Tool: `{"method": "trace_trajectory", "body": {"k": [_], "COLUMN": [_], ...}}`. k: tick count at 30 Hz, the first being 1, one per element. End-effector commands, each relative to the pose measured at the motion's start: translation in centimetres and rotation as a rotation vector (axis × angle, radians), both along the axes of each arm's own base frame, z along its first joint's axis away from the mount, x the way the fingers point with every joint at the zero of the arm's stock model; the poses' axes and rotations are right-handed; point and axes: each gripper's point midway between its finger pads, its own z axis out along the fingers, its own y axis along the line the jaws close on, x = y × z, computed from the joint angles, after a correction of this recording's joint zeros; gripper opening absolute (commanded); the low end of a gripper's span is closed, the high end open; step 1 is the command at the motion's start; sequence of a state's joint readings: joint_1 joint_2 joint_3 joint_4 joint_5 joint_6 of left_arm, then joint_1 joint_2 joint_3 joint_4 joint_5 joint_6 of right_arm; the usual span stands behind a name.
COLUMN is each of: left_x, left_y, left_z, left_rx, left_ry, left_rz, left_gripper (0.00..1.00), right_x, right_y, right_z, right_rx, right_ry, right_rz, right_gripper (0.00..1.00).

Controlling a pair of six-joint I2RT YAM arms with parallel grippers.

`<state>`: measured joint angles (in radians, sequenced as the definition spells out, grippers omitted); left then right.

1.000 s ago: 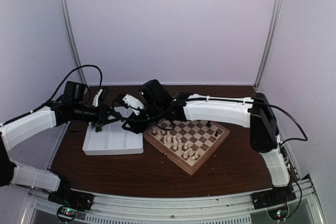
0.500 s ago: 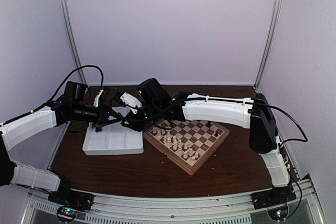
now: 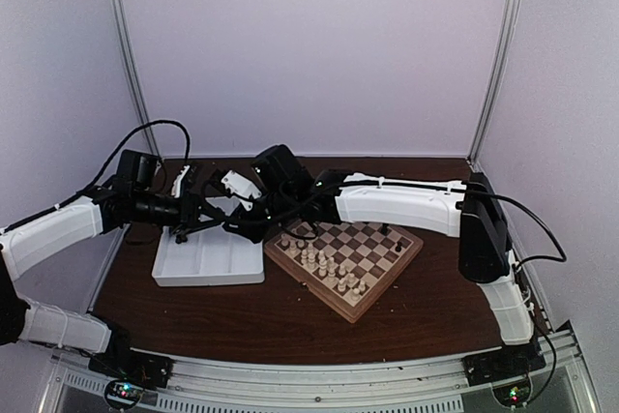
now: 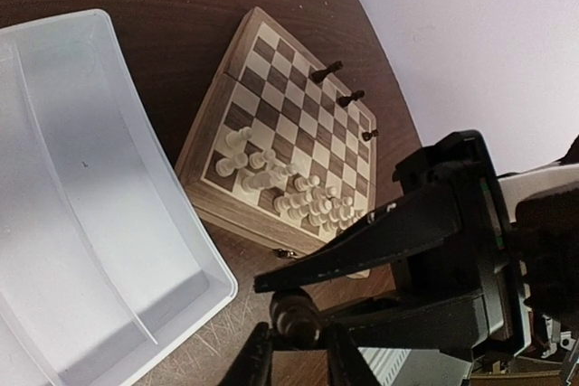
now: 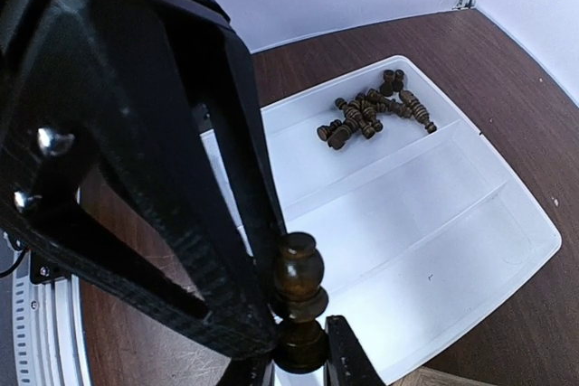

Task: Set up the chess pieces on the board
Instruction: Place the chess piece on the chessboard.

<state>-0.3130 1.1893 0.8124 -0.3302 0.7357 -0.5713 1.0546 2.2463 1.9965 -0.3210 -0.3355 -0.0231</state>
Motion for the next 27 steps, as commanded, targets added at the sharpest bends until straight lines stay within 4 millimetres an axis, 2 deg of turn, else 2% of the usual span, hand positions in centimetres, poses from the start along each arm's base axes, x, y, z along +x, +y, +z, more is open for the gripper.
{"method": "trace_trajectory", "body": {"k": [1,5,7,12,17,22,27], "left_x": [0.3,0.2,0.3,0.3,0.4,0.4,0.5], "left_y": [0.5,1.1,1.3,1.6,1.3,1.0,0.9], "left_z": [1.5,1.9,2.5,3.7,3.6,3.5,3.2], "left_rx": [-0.003,0.011,0.007,-0.014,-0.075,-0.123,-0.117], "left_ry": [-0.064,-0.087,-0.110,-0.140,-0.145,-0.161,-0.146], "left_rz": [0.029,0.061,0.082,0.115,0.125,0.132,0.122], "left_gripper": [0.26,0.42,0.46,0.48,0.48,0.62,0.56], "right_x": [0.0,-0.2,-0.2,-0.4,-0.8,-1.0,-1.3], "right_y": [0.3,0.1,-0.1,-0.5,-0.6,-0.6,-0.6], "right_z": [0.5,0.5,0.3,0.7,1.4,2.8,3.4], "right_rx": [0.025,0.028,0.023,0.042,0.097,0.160,0.175], "right_ry": [-0.014,-0.014,-0.013,-0.012,0.010,0.014,0.012], "right_rz": [-0.002,-0.005,-0.007,-0.013,-0.024,-0.027,-0.018], "right_gripper": [0.11,0.10,0.10,0.10,0.10,0.10,0.10]}}
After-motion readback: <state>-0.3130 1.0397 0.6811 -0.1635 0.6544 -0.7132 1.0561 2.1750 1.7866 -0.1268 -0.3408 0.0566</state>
